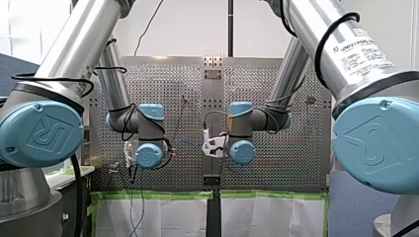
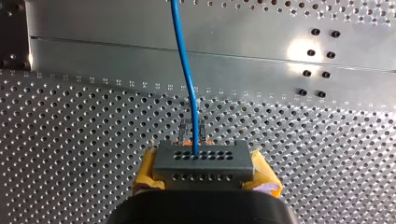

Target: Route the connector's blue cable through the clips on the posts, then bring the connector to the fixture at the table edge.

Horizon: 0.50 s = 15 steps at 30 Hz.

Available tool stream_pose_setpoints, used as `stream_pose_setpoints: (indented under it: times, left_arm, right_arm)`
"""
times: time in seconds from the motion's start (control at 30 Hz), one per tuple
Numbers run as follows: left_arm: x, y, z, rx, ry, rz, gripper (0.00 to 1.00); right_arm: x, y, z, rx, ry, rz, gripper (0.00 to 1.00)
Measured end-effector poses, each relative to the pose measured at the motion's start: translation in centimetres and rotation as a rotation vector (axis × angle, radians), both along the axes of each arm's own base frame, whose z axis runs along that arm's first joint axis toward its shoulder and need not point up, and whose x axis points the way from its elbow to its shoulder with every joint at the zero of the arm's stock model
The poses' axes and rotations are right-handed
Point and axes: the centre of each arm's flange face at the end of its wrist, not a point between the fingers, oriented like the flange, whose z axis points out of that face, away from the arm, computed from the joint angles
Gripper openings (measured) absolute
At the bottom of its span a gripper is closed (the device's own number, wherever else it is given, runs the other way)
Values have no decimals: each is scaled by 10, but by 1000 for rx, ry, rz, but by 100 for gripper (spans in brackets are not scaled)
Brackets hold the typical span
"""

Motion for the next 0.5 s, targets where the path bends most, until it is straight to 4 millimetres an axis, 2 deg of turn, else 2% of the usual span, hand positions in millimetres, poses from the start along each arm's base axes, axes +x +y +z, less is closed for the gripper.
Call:
stream_pose_setpoints:
  times: [0.3,0.5]
  left_arm:
    - [0,1,-1,5,4,1,0]
    - [-3,3,-16,46,47,2,0]
  right_arm:
    - [1,1,-1,3,5,3,0]
    - [2,9,-22,34,41,15,0]
